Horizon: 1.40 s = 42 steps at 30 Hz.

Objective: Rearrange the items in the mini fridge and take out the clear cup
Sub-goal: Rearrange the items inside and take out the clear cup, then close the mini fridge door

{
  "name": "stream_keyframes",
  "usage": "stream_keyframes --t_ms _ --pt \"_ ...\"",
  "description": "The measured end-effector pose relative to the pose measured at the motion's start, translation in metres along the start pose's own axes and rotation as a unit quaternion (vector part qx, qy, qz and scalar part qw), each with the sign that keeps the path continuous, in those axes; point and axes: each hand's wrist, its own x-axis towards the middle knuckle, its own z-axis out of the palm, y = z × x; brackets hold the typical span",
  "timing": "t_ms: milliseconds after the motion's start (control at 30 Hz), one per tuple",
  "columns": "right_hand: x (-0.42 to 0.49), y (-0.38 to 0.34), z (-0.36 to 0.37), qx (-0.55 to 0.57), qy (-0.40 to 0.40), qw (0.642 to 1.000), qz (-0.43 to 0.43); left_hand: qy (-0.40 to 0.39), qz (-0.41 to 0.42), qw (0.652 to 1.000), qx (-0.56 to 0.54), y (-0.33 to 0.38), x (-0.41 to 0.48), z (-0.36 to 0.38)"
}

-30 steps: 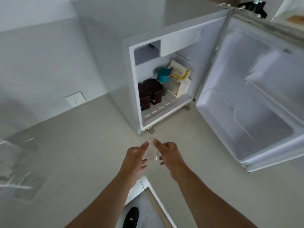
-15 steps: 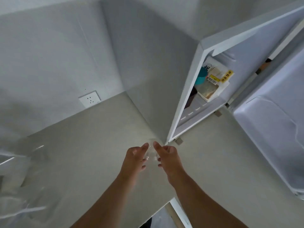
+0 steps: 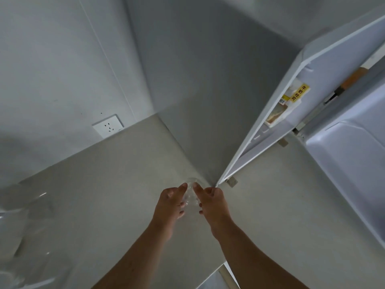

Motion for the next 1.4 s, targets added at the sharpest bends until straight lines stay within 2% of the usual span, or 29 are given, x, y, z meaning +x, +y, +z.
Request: stream_keyframes --t_ms 167,300,433,533,700,767,867,967,1067,1267,1400 --pt "-0.002 0.003 0.001 -0.008 0.002 1.0 -0.006 0.002 0.019 1.0 0.021 0.001 -0.006 -0.001" --pt "-0.017 0.003 -0.015 -0.011 0.011 1.0 -0.022 0.101 0.076 0.988 0.088 0.003 -0.016 -0.001" --pt "-0.033 0.003 -0.063 -0.057 0.054 0.994 -0.075 0.14 0.142 0.96 0.198 0.009 -0.041 0.013" --pt "-0.046 -0.007 -0.111 -0.077 0.09 0.987 -0.108 0.106 0.171 0.945 0.257 0.013 -0.065 0.044" --pt "-0.079 -0.033 -0.191 -0.116 0.126 0.971 -0.168 -0.021 0.254 0.906 0.337 0.04 -0.111 0.114" --pt "-0.096 -0.046 -0.223 -0.152 0.148 0.957 -0.197 -0.035 0.303 0.883 0.358 0.063 -0.131 0.144" --pt "-0.121 -0.073 -0.27 -0.211 0.192 0.925 -0.251 -0.034 0.395 0.828 0.396 0.108 -0.159 0.184" --pt "-0.149 -0.109 -0.319 -0.263 0.254 0.879 -0.307 -0.03 0.504 0.766 0.398 0.158 -0.187 0.213" --pt "-0.175 -0.15 -0.366 -0.303 0.298 0.832 -0.356 -0.001 0.576 0.706 0.412 0.21 -0.214 0.233" --pt "-0.222 -0.214 -0.444 -0.362 0.37 0.761 -0.391 0.052 0.633 0.616 0.466 0.305 -0.244 0.238" --pt "-0.232 -0.225 -0.49 -0.395 0.416 0.744 -0.342 0.116 0.612 0.592 0.512 0.345 -0.237 0.218"
